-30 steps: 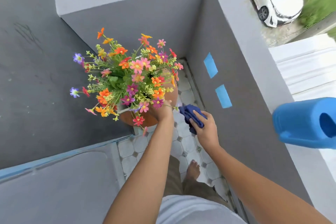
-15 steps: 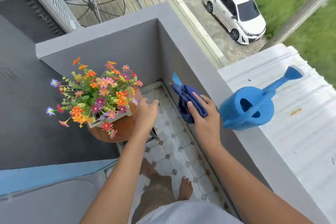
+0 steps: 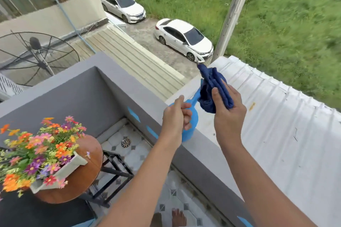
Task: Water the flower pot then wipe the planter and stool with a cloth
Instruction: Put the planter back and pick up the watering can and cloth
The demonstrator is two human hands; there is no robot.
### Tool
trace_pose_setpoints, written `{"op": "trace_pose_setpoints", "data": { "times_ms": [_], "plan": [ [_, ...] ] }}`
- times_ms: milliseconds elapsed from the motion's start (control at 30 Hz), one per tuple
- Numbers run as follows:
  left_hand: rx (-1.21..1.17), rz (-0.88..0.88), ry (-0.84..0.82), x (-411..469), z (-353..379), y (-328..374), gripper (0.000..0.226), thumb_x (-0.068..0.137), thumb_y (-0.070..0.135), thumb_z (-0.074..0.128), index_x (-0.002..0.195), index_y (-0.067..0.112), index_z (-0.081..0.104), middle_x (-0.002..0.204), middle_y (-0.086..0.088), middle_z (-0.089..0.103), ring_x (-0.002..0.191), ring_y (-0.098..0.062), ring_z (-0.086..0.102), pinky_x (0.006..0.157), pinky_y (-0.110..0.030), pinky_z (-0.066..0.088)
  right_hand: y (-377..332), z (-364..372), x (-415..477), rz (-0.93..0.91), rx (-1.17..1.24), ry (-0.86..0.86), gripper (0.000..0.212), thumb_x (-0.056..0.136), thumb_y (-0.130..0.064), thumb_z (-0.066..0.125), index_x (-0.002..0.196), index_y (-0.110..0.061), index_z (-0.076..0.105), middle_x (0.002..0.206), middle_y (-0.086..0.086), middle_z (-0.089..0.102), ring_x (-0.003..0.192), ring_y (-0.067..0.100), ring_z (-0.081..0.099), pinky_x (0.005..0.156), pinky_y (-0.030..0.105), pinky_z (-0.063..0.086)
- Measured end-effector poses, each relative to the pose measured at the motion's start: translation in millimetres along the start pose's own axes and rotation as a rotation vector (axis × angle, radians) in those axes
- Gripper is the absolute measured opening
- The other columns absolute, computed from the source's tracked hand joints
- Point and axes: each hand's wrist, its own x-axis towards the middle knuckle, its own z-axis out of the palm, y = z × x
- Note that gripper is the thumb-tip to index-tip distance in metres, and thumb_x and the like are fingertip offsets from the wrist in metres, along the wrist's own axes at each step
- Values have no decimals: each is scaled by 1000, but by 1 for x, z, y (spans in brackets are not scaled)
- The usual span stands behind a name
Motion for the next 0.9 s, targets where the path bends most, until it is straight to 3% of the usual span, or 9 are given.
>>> {"op": "trace_pose_setpoints", "data": {
  "times_ms": [133,267,367,467,600,700,800,900],
  "plan": [
    [-280,-235,58,26,38,-38,46,87,49,63,99,5,56,67,-4,52,47,-12,38,42,-23,37,10,-38,10,42,-26,73,33,95,-24,69,128,-18,69,132,5,61,123,9,59,109,42,47],
    [-500,-216,185,46,55,-45,39,86,47,66,103,12,57,87,-1,55,52,-10,39,44,-21,34,20,-50,6,65,-36,65,34,95,-22,69,129,-15,68,131,7,61,122,11,60,107,38,48],
    [-540,-199,240,51,69,-46,38,83,48,69,102,15,62,102,2,63,67,-12,49,50,-23,39,25,-52,-2,100,-26,63,35,95,-21,70,129,-16,67,131,3,62,121,7,61,107,37,50],
    [-512,-172,291,57,76,-49,37,82,48,70,97,14,66,108,4,68,78,-13,55,56,-25,44,31,-50,-8,117,-41,39,33,95,-22,69,128,-20,68,131,2,62,123,9,60,108,41,48],
    [-401,-115,332,59,67,-53,29,84,41,69,81,13,65,75,4,57,60,-15,46,52,-26,41,32,-43,-13,130,-23,4,34,95,-21,69,129,-17,67,132,1,61,123,6,60,106,34,49],
    [-240,-46,369,60,49,-55,23,82,30,67,73,11,59,69,2,56,54,-15,44,46,-25,35,33,-35,-12,129,-13,-16,37,95,-20,70,130,-15,66,132,-2,63,123,4,60,105,31,50],
    [-100,12,400,61,23,-50,21,81,29,64,82,9,66,70,2,61,60,-14,55,53,-28,46,37,-20,-15,144,-25,-57,36,94,-24,71,129,-20,67,133,-4,62,126,7,58,105,35,50],
    [17,70,397,63,-7,-49,33,79,35,68,98,7,67,83,2,66,74,-16,63,70,-36,55,41,-4,-20,189,-1,-94,39,93,-22,72,131,-15,64,126,-9,65,113,0,64,94,24,54]
  ]
}}
